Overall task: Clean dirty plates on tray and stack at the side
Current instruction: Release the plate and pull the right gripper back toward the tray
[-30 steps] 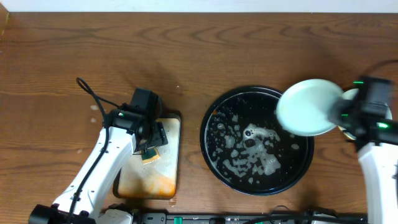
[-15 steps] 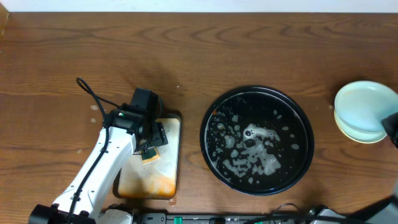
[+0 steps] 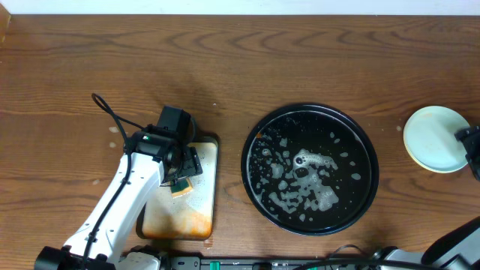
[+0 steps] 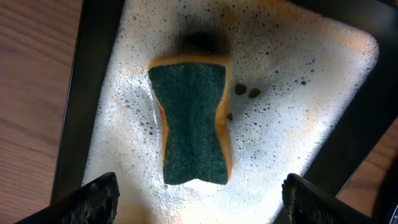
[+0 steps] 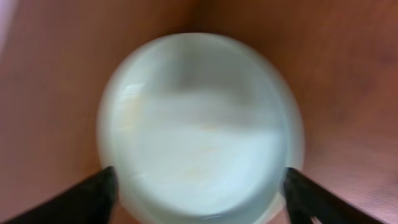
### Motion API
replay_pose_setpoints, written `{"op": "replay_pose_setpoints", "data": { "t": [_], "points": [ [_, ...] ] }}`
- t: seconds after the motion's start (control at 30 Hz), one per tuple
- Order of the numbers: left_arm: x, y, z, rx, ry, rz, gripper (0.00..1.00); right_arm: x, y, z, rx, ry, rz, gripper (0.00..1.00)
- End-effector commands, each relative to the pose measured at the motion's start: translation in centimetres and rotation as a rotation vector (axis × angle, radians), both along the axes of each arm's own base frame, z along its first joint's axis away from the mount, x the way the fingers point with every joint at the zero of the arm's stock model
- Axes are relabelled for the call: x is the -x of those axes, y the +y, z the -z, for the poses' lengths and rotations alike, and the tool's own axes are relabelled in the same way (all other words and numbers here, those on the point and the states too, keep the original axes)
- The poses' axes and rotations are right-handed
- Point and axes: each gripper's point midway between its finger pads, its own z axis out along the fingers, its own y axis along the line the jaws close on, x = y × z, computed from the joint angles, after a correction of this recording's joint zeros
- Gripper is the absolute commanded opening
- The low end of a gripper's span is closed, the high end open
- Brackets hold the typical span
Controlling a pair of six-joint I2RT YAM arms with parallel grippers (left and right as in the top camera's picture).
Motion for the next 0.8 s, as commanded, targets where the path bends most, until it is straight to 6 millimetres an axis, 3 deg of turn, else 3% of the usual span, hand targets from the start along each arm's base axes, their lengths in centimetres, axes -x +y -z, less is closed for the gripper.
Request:
{"op": "replay_pose_setpoints", "data": {
  "t": [0.0, 0.13, 0.2, 0.37, 0.6, 0.67, 0.77],
  "points": [
    [0.1, 0.2, -0.2, -0.004, -0.007, 0.004, 0.85, -3.3, 6.3, -6.4, -0.092, -0.261, -0.258, 0.99],
    [0.1, 0.2, -0.2, -0.004, -0.007, 0.004, 0.85, -3.2, 15.3, -9.8, -0.136, -0.319, -0.544, 0.99],
    [0.1, 0.2, -0.2, -0.004, -0.007, 0.004, 0.85, -1.9, 20.8, -10.7, -0.092, -0.300, -0.749, 0.99],
    [0.1, 0.2, -0.2, -0.004, -0.007, 0.004, 0.85, 1.7, 29.9, -12.1, -0.017, -0.285, -1.078, 0.99],
    [0.1, 0.2, -0.2, -0.004, -0.007, 0.004, 0.85, 5.6, 37.9, -13.9, -0.104, -0.318, -1.286, 0.99],
    [0.1, 0.2, -0.2, -0.004, -0.007, 0.004, 0.85, 6.2, 39.0, -13.8, -0.099, -0.312, -1.334, 0.99],
    [0.1, 0.2, -0.2, -0.004, -0.007, 0.004, 0.85, 6.5, 38.9, -13.4, -0.017, -0.316, -1.398, 0.99]
  ]
}}
